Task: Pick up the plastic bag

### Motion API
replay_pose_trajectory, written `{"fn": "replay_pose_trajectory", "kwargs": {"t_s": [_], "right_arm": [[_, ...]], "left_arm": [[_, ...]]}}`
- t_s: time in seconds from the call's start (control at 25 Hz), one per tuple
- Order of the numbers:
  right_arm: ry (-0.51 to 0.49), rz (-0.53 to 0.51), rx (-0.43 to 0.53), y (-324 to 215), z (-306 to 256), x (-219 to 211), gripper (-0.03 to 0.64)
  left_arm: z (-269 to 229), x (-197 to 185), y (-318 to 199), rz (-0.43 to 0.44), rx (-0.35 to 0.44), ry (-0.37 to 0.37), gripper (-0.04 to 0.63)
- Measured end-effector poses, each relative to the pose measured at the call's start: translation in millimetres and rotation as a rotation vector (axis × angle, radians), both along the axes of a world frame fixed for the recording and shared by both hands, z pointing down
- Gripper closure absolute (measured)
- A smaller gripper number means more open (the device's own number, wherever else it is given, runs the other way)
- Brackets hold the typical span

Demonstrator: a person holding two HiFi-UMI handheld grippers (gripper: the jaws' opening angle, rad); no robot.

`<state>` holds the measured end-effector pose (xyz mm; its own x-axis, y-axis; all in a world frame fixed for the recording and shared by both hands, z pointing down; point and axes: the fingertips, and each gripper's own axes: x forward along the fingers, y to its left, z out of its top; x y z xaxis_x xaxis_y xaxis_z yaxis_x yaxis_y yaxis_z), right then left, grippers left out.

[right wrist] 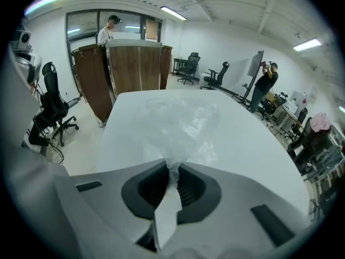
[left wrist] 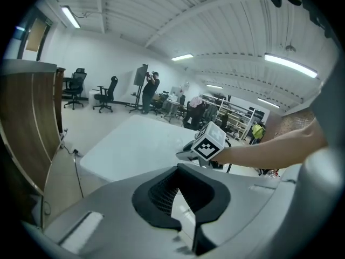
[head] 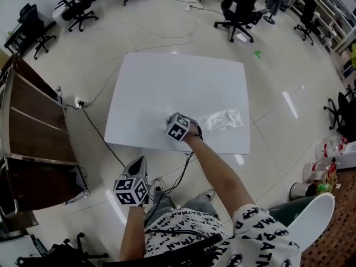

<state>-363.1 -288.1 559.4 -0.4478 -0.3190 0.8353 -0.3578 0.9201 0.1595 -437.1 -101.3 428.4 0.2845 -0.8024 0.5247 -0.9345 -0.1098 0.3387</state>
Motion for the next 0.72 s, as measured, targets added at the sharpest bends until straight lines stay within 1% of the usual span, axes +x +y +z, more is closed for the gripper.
{"fn": "replay_pose_trajectory", "kwargs": {"t_s": [0.08, 0.12, 0.16, 0.24, 0.28, 0.32, 0.44, 0.56, 0.64, 0.72], "right_arm": [[0.015, 0.000, -0.002, -1, 6, -9, 0.579], [0.021, -0.002, -0.010, 1, 10, -12, 0.506], [0.021, -0.006, -0.017, 3, 13, -14, 0.456], [0.000, -0.010, -0.014, 7, 14, -17, 0.456], [-0.019, -0.003, -0.009, 8, 11, -16, 0.431], [-0.041, 0.012, -0.005, 9, 6, -14, 0.382], [-0.123, 0.085, 0.028, 6, -18, 0, 0.382], [-0.221, 0.178, 0.058, 1, -44, 24, 0.382], [-0.283, 0.252, 0.044, -3, -55, 45, 0.365], [-0.359, 0.330, 0.018, -4, -65, 67, 0.367]], "left_arm": [[3, -5, 1, -0.007, -0.008, 0.005, 0.594], [4, -5, 2, -0.008, -0.011, 0.008, 0.594], [6, -6, 3, -0.007, -0.013, 0.010, 0.594], [9, -4, 3, 0.000, -0.016, 0.012, 0.594], [10, -3, 3, 0.007, -0.016, 0.012, 0.594], [11, -1, 2, 0.015, -0.015, 0.010, 0.594], [8, 8, -5, 0.045, 0.001, 0.008, 0.594], [4, 23, -11, 0.076, 0.018, 0.012, 0.594], [0, 36, -15, 0.101, 0.028, 0.016, 0.594], [-4, 49, -18, 0.125, 0.041, 0.017, 0.594]]}}
